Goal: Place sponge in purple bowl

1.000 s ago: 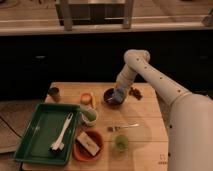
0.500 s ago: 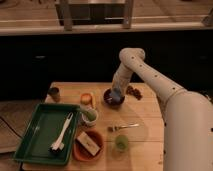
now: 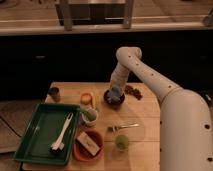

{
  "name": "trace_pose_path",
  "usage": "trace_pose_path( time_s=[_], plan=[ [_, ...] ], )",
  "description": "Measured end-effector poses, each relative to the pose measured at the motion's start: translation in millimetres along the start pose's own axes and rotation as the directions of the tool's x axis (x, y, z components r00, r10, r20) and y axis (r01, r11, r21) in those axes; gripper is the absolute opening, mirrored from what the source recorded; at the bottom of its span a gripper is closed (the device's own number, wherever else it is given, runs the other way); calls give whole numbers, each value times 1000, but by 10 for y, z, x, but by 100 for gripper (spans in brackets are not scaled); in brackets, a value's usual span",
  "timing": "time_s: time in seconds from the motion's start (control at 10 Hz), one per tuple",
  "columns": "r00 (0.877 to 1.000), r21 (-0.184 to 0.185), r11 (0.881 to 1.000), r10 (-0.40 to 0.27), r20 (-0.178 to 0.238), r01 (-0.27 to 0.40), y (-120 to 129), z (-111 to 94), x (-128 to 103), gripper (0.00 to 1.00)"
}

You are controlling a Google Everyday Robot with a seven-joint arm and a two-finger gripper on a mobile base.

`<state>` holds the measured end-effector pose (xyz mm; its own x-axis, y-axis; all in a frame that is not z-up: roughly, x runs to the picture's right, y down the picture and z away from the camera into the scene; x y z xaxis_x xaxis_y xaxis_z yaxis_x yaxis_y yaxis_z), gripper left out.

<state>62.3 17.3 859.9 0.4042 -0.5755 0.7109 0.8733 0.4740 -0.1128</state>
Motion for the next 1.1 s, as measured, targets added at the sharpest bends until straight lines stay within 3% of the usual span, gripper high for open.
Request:
trace_pose_path(
  time_s=[0.4, 1.1],
  plan=[
    [1000, -12, 1000, -11, 6, 11, -13, 9, -10, 78],
    [1000, -19, 1000, -13, 13, 13, 13, 22, -11, 80]
  ],
)
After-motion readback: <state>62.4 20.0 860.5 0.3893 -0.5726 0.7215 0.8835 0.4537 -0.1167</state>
